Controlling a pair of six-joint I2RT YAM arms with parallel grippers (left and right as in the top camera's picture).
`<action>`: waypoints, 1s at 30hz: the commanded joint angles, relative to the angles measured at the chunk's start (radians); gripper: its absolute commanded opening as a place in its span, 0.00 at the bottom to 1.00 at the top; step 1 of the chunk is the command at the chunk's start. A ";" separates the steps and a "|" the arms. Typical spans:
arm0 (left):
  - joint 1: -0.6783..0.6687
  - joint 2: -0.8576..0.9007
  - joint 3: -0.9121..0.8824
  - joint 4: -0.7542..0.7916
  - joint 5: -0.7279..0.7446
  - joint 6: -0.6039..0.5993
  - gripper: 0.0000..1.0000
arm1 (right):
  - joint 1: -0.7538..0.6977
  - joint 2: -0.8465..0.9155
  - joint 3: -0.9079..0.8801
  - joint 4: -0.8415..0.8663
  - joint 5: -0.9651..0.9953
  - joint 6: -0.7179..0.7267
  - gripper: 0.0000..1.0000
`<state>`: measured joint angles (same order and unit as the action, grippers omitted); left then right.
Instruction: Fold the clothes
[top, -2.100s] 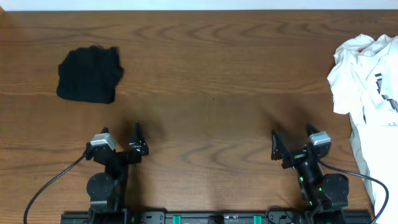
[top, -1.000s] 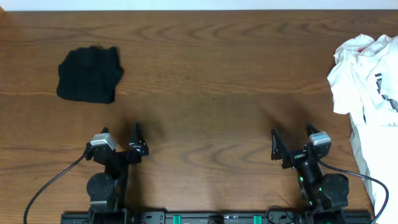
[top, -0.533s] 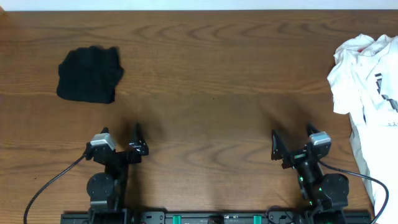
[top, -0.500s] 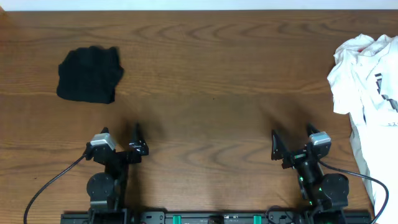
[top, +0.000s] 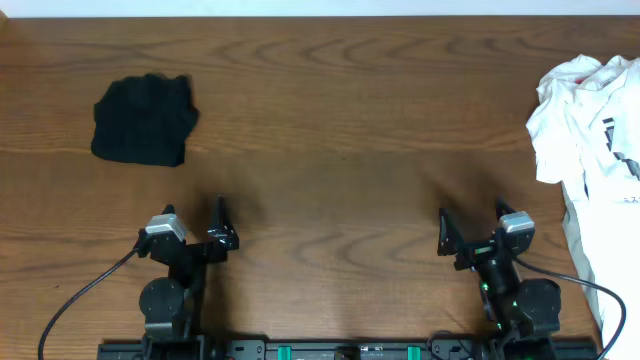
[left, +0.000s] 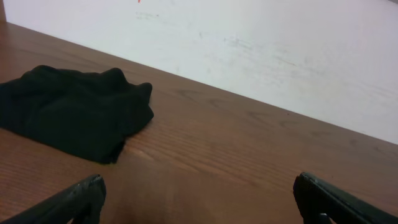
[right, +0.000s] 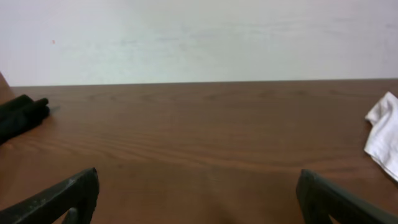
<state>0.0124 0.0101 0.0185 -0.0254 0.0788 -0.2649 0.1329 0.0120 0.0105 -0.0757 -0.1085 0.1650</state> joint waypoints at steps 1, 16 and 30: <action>0.004 -0.007 -0.014 -0.035 0.015 0.008 0.98 | -0.010 -0.006 0.045 -0.056 0.019 0.024 0.99; 0.004 -0.007 -0.014 -0.035 0.015 0.008 0.98 | -0.010 0.268 0.794 -0.549 0.195 0.048 0.99; 0.004 -0.007 -0.014 -0.035 0.015 0.008 0.98 | -0.024 1.028 1.465 -0.991 0.408 -0.093 0.99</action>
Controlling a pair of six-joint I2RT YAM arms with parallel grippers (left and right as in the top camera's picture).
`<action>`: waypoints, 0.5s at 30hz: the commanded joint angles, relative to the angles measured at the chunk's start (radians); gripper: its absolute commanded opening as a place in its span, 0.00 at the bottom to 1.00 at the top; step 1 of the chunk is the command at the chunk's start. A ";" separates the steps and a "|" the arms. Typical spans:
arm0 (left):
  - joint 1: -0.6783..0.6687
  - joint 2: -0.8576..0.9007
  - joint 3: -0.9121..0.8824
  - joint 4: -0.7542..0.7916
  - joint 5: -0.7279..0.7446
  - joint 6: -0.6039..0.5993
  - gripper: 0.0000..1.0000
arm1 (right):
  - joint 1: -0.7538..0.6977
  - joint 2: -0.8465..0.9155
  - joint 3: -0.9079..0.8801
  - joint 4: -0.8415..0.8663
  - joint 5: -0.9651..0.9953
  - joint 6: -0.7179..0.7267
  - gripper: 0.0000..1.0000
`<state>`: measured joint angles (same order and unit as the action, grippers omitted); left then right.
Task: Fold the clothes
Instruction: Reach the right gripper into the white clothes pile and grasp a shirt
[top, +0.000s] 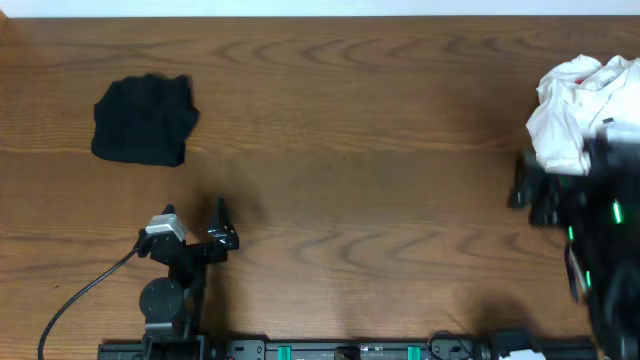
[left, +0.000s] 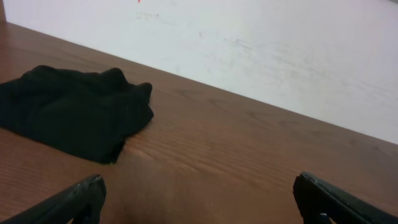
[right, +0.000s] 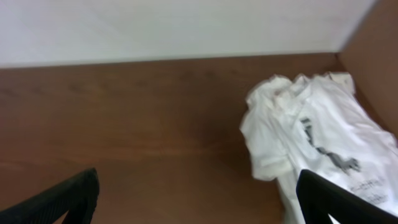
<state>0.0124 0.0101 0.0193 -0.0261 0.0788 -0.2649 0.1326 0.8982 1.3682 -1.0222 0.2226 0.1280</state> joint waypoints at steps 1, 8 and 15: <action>0.004 -0.007 -0.015 -0.034 0.015 0.008 0.98 | -0.032 0.185 0.140 -0.064 0.077 -0.058 0.99; 0.004 -0.007 -0.015 -0.034 0.015 0.008 0.98 | -0.169 0.552 0.378 -0.162 0.076 -0.067 0.99; 0.004 -0.007 -0.015 -0.034 0.015 0.008 0.98 | -0.212 0.729 0.398 -0.056 0.092 -0.082 0.99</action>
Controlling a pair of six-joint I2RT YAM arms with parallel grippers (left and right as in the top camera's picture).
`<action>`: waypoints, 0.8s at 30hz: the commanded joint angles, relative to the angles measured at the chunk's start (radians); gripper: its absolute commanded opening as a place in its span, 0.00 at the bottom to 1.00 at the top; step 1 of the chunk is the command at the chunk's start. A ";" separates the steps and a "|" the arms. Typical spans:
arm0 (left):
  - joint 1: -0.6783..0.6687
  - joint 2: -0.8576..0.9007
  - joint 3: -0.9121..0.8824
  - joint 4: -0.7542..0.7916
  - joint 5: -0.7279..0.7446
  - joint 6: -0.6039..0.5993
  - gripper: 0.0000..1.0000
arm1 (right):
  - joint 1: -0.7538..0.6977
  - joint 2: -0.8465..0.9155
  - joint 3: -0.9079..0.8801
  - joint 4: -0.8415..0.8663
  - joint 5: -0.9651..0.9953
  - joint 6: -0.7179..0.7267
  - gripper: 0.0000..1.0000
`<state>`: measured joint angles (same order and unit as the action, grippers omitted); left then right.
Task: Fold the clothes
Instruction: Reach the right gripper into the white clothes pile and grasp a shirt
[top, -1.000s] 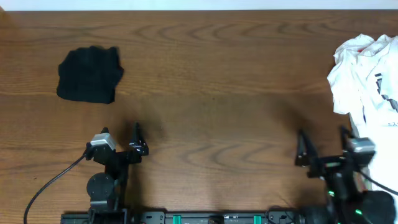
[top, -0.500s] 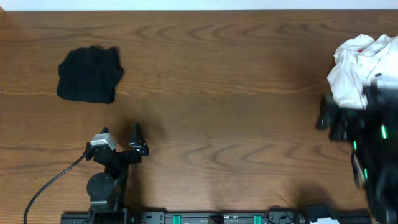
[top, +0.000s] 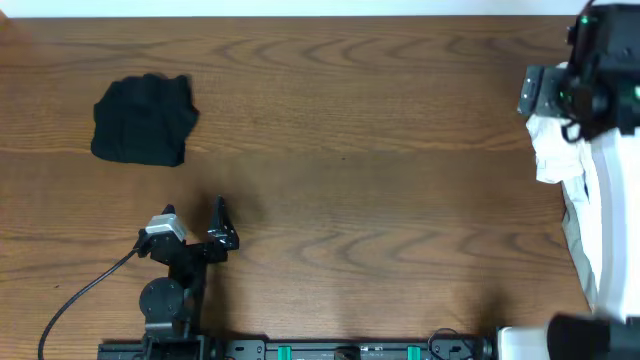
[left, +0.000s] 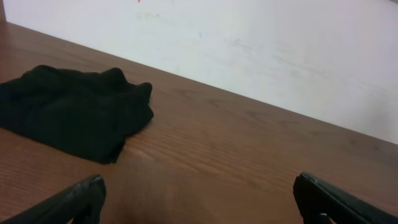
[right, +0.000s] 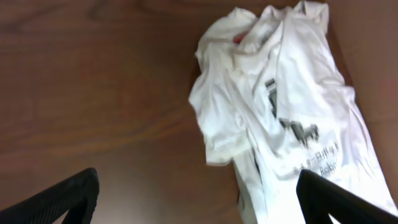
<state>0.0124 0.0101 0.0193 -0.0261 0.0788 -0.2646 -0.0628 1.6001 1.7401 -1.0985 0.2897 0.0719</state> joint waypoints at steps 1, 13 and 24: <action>0.004 -0.007 -0.015 -0.034 0.015 0.008 0.98 | -0.026 0.043 0.026 0.038 0.025 -0.029 0.99; 0.004 -0.007 -0.015 -0.034 0.015 0.008 0.98 | -0.130 0.226 0.026 0.173 -0.017 -0.018 0.51; 0.004 -0.007 -0.015 -0.034 0.014 0.008 0.98 | -0.237 0.401 0.026 0.303 -0.194 0.054 0.36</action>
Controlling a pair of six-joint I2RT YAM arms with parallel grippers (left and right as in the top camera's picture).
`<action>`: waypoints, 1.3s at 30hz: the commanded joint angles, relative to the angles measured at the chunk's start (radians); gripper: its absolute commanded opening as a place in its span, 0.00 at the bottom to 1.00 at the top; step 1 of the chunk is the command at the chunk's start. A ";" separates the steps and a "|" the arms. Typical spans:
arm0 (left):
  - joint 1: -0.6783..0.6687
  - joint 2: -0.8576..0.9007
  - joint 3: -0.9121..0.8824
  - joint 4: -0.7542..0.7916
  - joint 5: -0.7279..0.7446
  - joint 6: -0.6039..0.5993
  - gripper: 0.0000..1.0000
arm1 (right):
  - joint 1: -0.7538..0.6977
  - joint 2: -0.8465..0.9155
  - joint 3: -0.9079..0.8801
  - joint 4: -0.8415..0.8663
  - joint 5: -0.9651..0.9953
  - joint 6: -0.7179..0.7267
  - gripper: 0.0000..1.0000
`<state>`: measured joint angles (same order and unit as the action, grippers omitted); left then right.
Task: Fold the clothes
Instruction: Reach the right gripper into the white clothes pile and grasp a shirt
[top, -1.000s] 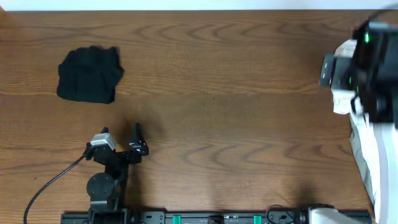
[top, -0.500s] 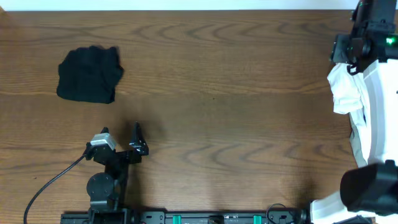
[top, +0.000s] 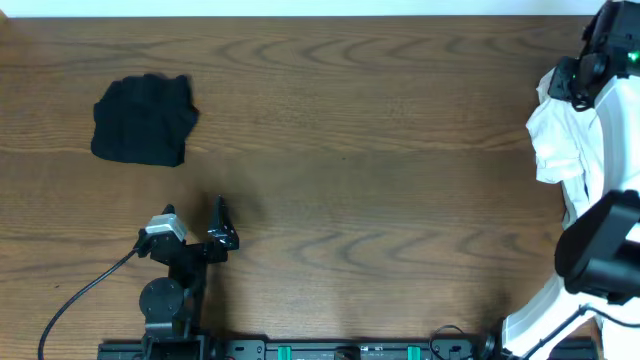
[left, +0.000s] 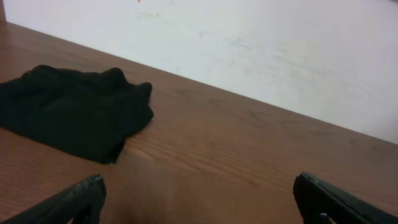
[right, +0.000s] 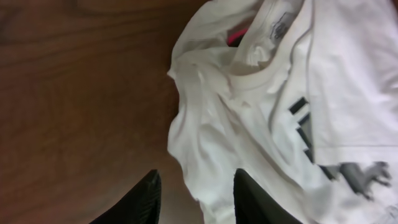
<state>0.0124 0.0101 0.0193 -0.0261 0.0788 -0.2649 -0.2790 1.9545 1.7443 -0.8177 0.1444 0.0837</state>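
A crumpled white T-shirt (top: 570, 140) with dark print lies at the table's right edge; its collar and folds fill the right wrist view (right: 261, 106). My right gripper (right: 196, 199) is low over the shirt's left edge, its jaws narrowed but open, a fold of white cloth and some bare wood between them. In the overhead view the right gripper (top: 572, 78) is at the shirt's far end. A folded black garment (top: 143, 120) lies far left, also visible in the left wrist view (left: 68, 112). My left gripper (left: 199, 202) rests open near the front edge, holding nothing.
The brown wooden table (top: 350, 150) runs to a white wall (left: 249, 50) at the back. My right arm (top: 590, 255) reaches up along the table's right side over the shirt. A cable (top: 80, 295) trails from the left arm's base.
My right gripper has come down closer to the white shirt's left edge and its jaws have narrowed around a fold. The left arm and black garment have not moved.
Both grippers were parked wide open near the front edge. Then my right arm was out toward the white shirt, then above it looking down with jaws wide. Now it sits low on the shirt's edge with jaws narrowed. The left arm stayed parked throughout.
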 joint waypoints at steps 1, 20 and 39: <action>0.004 -0.007 -0.015 -0.034 0.015 0.008 0.98 | -0.024 0.067 0.022 0.046 -0.052 0.041 0.36; 0.004 -0.007 -0.015 -0.034 0.014 0.008 0.98 | -0.038 0.266 0.022 0.317 -0.097 0.016 0.40; 0.004 -0.007 -0.015 -0.034 0.015 0.008 0.98 | -0.080 0.326 0.021 0.357 -0.127 0.076 0.25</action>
<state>0.0124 0.0101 0.0193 -0.0265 0.0788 -0.2649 -0.3531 2.2791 1.7515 -0.4629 0.0383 0.1417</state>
